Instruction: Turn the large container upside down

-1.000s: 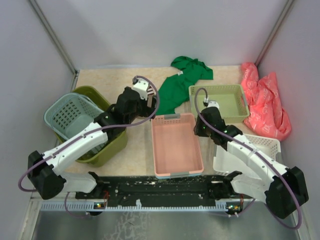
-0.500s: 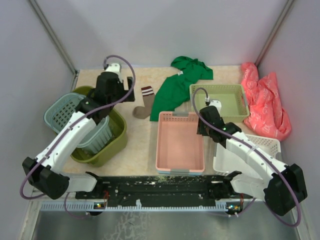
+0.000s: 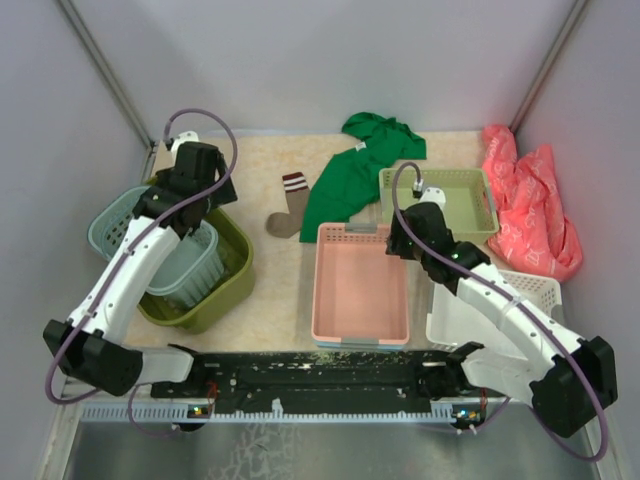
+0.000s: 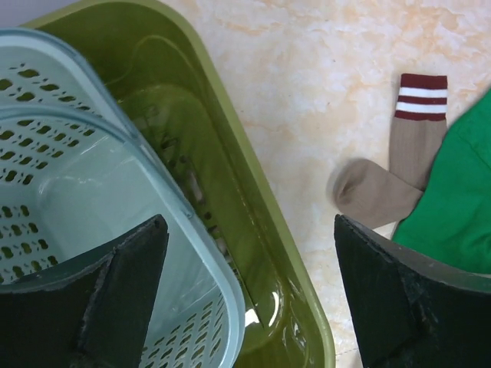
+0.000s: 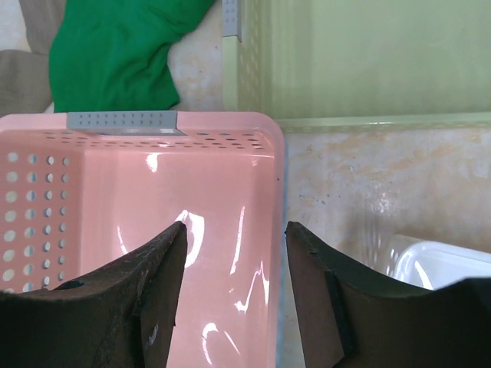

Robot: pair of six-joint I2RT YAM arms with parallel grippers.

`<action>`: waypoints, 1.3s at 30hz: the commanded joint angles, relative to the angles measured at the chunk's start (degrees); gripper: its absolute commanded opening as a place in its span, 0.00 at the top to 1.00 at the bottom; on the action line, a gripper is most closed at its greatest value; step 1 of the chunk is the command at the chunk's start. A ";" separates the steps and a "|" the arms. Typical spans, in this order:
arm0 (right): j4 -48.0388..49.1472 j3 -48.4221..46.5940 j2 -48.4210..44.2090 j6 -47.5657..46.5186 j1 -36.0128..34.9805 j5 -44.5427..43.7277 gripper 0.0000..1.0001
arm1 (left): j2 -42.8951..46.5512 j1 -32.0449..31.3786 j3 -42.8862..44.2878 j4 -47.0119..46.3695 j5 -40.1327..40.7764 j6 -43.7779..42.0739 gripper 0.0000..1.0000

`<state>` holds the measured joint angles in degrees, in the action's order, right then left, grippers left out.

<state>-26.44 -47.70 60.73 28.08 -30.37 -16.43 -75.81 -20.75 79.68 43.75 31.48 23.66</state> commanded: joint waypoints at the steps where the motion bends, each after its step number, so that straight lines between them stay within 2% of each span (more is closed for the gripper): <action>1: 3.98 -1.89 0.13 -0.19 -0.30 2.12 0.45 | 3.81 0.24 -1.44 3.45 4.56 3.88 0.07; 7: 8.44 -5.77 2.96 -0.88 -2.55 5.34 0.43 | 5.23 1.77 -6.01 4.33 4.32 5.70 0.09; 14: 12.44 -18.15 14.78 -0.52 -13.31 6.60 0.36 | 4.36 7.51 -9.46 1.46 -9.13 3.33 0.11; 18: 14.31 -24.92 22.92 0.90 -16.74 11.16 0.34 | 4.97 7.74 -11.62 1.08 -13.04 3.00 0.22; 25: 16.22 -30.55 31.02 4.19 -17.40 16.46 0.34 | 5.96 8.39 -14.27 1.08 -12.24 1.61 0.46; 27: 16.91 -31.44 32.57 4.26 -17.64 17.15 0.34 | 5.77 8.89 -14.70 1.71 -11.50 1.86 0.58; 29: 17.75 -32.52 34.45 4.53 -18.04 17.82 0.34 | 6.03 9.48 -14.54 2.78 -10.80 1.92 0.65; 37: 18.87 -40.48 45.61 6.95 -19.25 22.07 0.35 | 10.17 11.08 -12.18 8.45 -8.72 0.28 0.66; 39: 18.00 -43.94 49.07 7.22 -19.79 23.55 0.36 | 11.00 11.24 -12.34 9.56 -8.33 0.43 0.62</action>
<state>-11.03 -84.62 105.21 33.85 -48.66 3.62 -67.00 -10.28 66.06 48.77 20.62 25.36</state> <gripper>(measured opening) 0.650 0.344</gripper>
